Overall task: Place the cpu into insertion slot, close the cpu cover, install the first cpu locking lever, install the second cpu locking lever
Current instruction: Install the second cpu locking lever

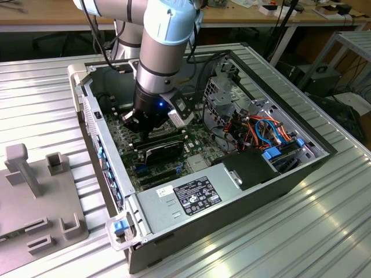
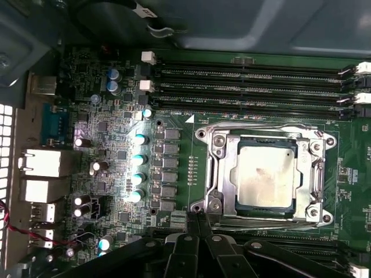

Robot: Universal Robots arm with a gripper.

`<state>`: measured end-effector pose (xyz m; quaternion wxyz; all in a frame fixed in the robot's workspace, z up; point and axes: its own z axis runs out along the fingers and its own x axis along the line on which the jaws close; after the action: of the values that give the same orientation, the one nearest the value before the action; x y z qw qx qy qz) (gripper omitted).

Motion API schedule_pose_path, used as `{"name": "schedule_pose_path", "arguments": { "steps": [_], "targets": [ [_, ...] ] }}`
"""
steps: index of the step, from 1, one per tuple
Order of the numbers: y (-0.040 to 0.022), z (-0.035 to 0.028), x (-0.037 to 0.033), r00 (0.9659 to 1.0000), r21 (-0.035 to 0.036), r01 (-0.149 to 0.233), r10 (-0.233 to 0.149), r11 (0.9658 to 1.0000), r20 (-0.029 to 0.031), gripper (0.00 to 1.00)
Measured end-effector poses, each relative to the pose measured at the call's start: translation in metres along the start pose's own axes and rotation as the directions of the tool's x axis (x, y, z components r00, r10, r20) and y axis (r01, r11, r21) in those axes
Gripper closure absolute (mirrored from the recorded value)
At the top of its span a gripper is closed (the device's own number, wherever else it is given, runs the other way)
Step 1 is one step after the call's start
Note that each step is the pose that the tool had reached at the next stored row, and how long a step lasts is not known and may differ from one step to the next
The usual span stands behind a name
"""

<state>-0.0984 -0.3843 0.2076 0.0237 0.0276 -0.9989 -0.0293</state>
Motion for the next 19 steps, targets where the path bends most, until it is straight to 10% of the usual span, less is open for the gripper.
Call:
{"name": "schedule_pose_path", "arguments": {
  "steps": [19],
  "targets": [
    [0.003, 0.0043, 0.0007, 1.0, 0.0001, 0.0, 0.0, 1.0, -0.0001, 0.89]
  ]
}}
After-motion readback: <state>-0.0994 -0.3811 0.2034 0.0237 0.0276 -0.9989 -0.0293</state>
